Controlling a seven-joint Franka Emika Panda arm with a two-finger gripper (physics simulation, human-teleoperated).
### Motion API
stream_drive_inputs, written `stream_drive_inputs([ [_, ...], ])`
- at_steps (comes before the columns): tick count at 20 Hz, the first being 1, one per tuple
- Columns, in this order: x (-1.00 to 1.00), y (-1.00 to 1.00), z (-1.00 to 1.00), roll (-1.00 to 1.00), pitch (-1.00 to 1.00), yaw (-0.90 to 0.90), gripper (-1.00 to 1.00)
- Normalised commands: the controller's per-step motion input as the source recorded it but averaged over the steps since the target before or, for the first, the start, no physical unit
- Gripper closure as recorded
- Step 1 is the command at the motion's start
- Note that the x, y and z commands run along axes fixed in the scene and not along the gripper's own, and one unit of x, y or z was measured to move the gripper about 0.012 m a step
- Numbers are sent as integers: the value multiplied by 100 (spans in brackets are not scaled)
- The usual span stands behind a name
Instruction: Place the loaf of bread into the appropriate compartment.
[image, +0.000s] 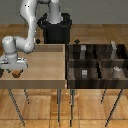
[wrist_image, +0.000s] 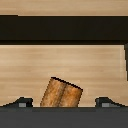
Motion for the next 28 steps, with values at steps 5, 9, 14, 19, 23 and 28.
stream_drive_inputs([
  [5,0,0,-60,0,0,0,100],
  [9,0,0,0,0,0,0,100],
  [14,0,0,20,0,0,0,100],
  [19,0,0,100,0,0,0,100],
  [23,0,0,100,0,0,0,100],
  [28,0,70,20,0,0,0,100],
])
